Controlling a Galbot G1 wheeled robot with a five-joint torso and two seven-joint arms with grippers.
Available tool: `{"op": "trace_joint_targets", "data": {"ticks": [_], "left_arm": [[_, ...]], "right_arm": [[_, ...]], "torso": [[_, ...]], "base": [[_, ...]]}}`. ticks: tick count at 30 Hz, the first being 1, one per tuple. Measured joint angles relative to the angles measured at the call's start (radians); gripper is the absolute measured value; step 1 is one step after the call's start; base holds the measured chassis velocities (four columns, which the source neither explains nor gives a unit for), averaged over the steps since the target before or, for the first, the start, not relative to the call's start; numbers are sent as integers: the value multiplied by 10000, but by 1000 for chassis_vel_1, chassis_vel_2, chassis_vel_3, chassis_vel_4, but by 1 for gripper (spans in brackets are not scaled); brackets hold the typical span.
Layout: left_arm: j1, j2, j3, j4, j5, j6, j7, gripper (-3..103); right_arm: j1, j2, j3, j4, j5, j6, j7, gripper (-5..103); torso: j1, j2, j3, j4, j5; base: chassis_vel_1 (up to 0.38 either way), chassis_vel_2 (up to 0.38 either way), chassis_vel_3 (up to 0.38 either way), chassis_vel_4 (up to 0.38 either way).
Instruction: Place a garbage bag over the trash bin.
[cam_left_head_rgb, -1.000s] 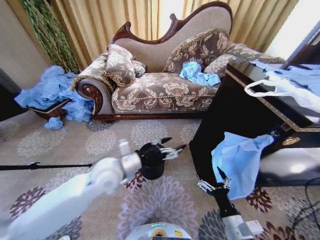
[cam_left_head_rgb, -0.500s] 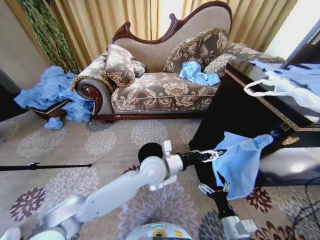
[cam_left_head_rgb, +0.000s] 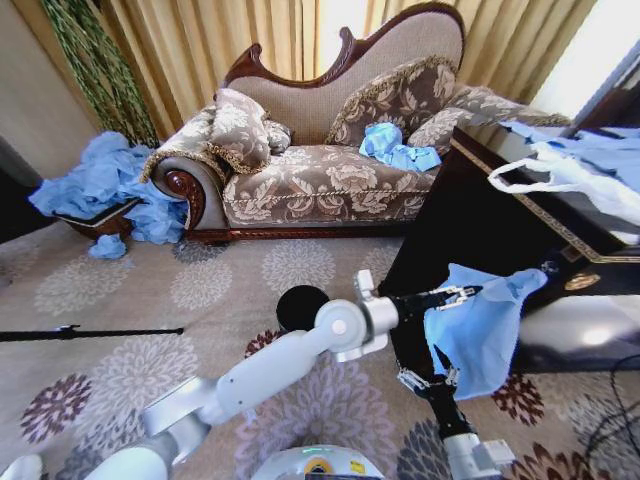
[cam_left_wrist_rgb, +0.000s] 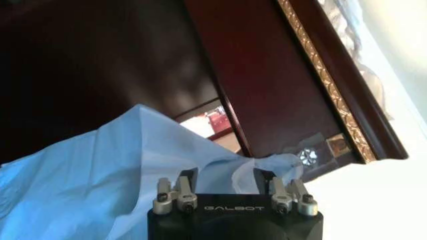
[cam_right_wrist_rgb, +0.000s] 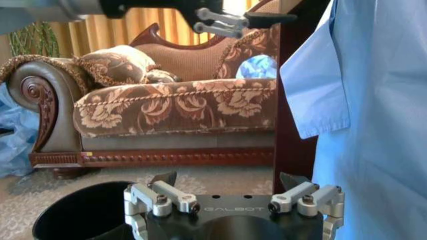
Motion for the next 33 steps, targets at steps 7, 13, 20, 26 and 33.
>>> {"op": "trace_joint_targets", "data": {"ticks": [7,13,20,26,33], "left_arm": [[-132,-372,171,187,-53,93,14,69],[-186,-663,271,366,-23,104,95,64],[-346,-938,340,586,16,119,145,39],[-366,-944,361,677,111,104,153,17],[-380,-960,361,731,110,97,170,0]], "right_arm": [[56,-56,23,-62,57,-2,68,100],[68,-56,60,-88,84,-2,75,100],[89,-31,58,-105,101,-3,69,100],[122,-37,79,-146,211,-10,75,100],[160,-49,71,-151,263,-39,84,100]], "torso": [[0,0,0,0,-1],[0,0,0,0,-1],[0,0,-1,0,-1],[0,0,-1,0,-1],[-1,0,-1,0,-1]], "base": [[0,0,0,0],[0,0,0,0],[0,0,0,0],[0,0,0,0],[0,0,0,0]]}}
